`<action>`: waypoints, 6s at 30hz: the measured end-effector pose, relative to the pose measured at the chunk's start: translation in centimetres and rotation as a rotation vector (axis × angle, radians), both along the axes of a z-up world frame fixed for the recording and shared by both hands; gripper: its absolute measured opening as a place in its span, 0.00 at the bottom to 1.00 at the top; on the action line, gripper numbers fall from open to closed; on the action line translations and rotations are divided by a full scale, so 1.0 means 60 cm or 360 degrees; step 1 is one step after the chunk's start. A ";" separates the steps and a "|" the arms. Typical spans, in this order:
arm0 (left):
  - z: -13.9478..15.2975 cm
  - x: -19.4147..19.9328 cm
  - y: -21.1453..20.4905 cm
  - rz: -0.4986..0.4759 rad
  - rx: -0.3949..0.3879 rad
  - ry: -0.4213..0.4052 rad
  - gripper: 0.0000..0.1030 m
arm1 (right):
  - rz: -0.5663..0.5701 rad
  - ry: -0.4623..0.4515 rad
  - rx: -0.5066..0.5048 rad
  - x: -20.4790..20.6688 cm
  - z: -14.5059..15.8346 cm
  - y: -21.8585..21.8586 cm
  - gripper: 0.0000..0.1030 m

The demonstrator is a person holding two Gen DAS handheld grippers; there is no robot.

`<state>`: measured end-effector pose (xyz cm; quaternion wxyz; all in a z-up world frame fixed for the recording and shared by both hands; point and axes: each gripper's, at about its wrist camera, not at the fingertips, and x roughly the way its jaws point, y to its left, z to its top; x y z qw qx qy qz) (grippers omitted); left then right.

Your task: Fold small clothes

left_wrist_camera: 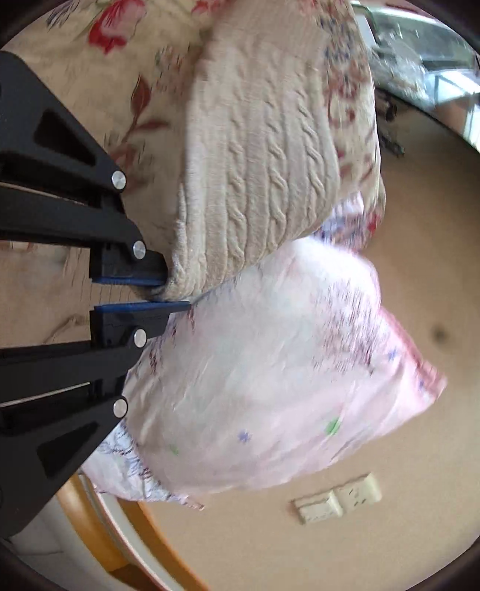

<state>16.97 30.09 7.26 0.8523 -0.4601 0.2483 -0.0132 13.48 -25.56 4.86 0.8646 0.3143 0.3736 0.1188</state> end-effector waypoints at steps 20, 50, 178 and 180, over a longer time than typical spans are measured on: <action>-0.125 0.083 -0.304 -0.0529 -0.0156 0.0225 0.43 | -0.0015 -0.0040 -0.0020 -0.036 -0.002 -0.033 0.78; -0.075 0.149 -0.611 -0.1232 0.0538 0.0135 0.32 | -0.0003 -0.0046 0.0104 -0.010 0.007 -0.072 0.76; -0.116 -0.326 -0.240 -0.1117 0.0163 0.0030 0.06 | 0.0375 -0.0220 0.0175 -0.285 -0.030 -0.079 0.08; -0.106 -0.321 -0.229 -0.1075 0.0172 0.0006 0.06 | 0.0332 -0.0279 0.0167 -0.284 -0.019 -0.084 0.08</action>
